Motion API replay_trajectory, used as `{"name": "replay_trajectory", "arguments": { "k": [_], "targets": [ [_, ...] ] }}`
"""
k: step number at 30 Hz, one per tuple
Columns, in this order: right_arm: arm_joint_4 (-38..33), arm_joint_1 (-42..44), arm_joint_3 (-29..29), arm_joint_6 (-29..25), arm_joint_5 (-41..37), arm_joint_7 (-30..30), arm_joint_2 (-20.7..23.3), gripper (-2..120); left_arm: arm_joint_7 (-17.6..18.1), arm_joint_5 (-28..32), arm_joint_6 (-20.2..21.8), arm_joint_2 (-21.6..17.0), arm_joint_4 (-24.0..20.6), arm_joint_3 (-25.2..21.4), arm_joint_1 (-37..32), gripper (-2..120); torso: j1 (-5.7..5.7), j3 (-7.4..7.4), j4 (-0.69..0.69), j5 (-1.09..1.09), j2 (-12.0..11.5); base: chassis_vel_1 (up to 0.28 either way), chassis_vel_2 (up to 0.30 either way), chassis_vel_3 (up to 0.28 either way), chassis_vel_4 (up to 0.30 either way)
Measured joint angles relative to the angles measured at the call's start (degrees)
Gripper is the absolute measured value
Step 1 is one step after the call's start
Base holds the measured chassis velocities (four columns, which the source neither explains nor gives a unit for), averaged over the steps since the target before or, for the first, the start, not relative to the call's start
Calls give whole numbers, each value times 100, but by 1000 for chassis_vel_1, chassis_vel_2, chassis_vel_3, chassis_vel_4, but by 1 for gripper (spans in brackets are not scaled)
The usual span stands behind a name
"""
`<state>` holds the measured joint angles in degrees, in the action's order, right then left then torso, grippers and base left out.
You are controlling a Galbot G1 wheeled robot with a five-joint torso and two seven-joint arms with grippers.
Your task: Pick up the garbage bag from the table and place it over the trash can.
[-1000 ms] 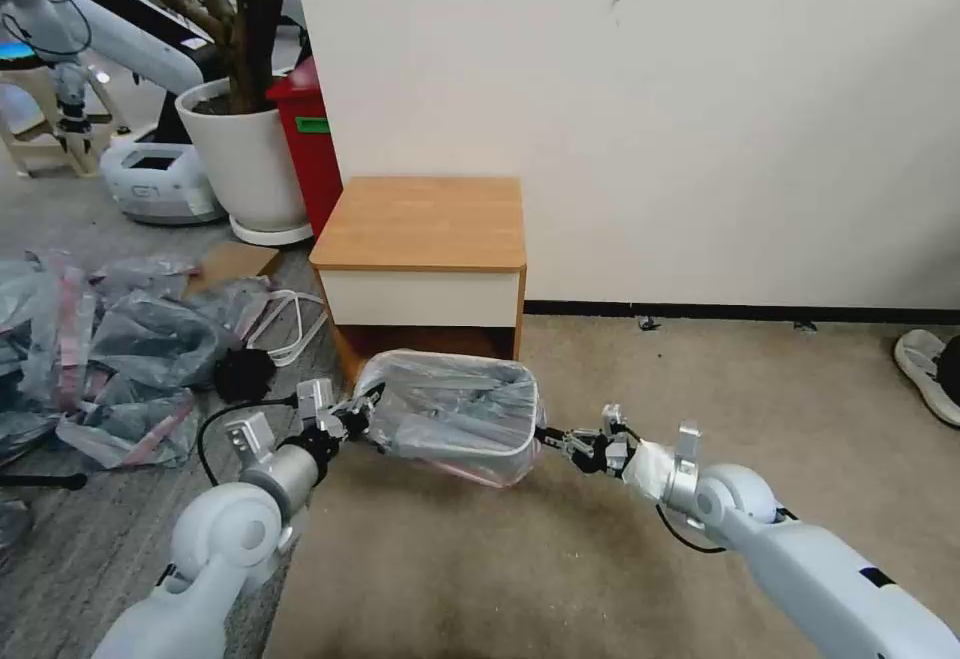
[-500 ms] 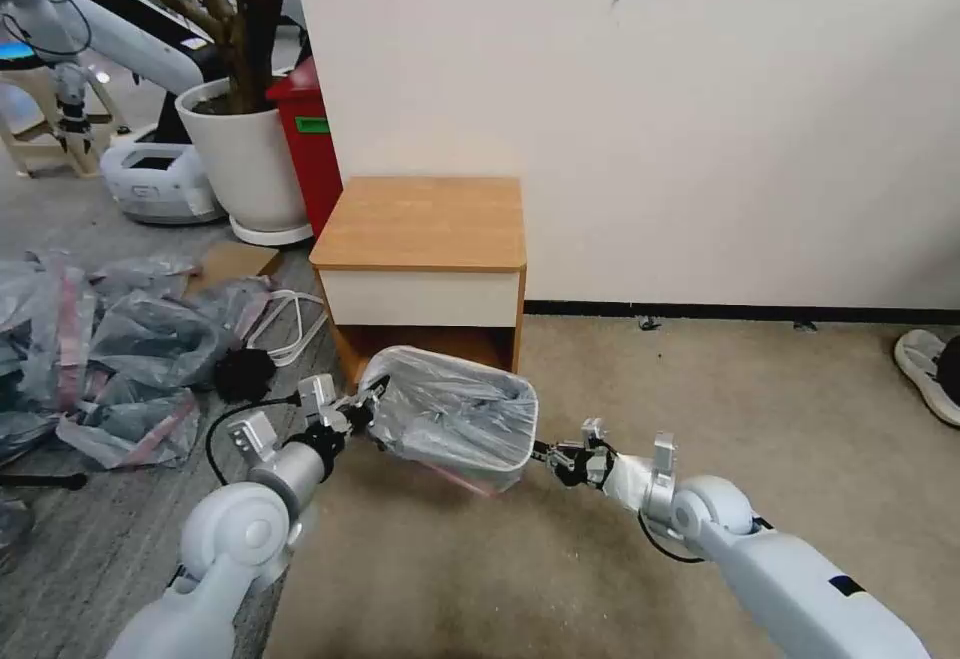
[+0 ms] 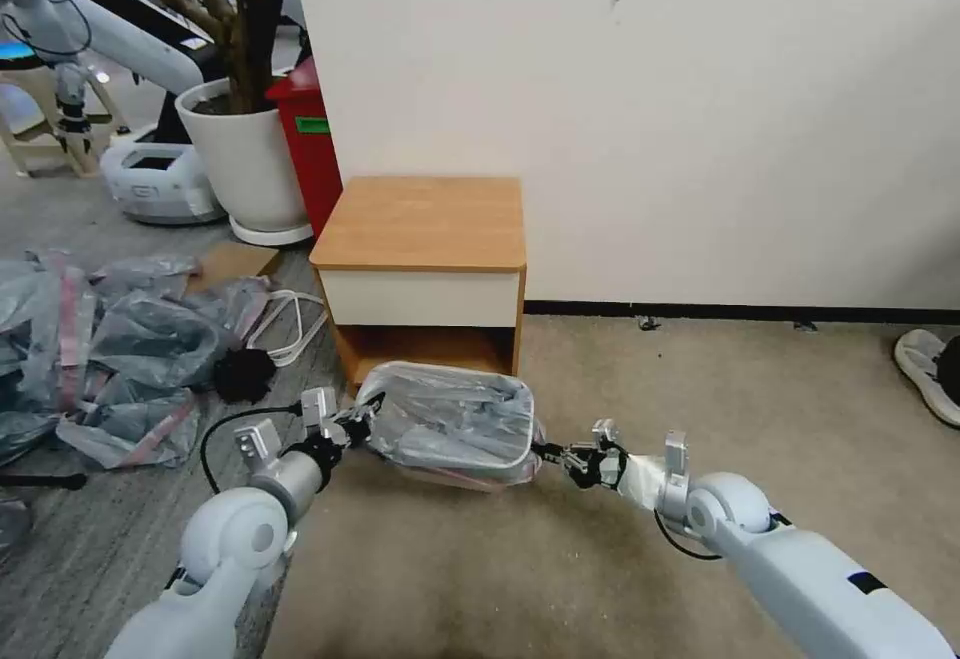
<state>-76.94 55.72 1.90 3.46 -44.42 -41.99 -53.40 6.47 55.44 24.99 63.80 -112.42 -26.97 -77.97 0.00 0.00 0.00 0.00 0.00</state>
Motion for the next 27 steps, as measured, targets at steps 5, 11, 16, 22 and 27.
{"name": "replay_trajectory", "arguments": {
  "k": [5, 11, 16, 22, 27],
  "targets": [
    [8, -22, 43, -23, 49, 24, -41, 0, 0, 183, 49, 23, -99, -46, -75, 7, 0, 0, 0, 0, 0, 0, 0, 0, 0],
    [41, -59, 89, -22, 215, 112, -93, 0, 5, 393, 157, 42, -237, -111, -146, 7, 0, 0, 1, 0, 0, 0, 0, 0, 0],
    [77, -77, 96, -15, 423, 163, -106, 0, 21, 532, 192, 57, -298, -133, -157, 7, 0, 0, 0, 0, 0, 0, 0, 0, 0],
    [138, -83, 96, -12, 648, 247, -154, 0, 70, 694, 243, 112, -348, -135, -141, 7, 0, 0, 0, 0, 0, 0, 0, 0, 0],
    [223, -123, 106, -35, 844, 324, -207, 0, 115, 817, 291, 124, -379, -129, -134, 7, 0, 0, 0, 0, 0, 0, 0, 0, 0]
  ]
}}
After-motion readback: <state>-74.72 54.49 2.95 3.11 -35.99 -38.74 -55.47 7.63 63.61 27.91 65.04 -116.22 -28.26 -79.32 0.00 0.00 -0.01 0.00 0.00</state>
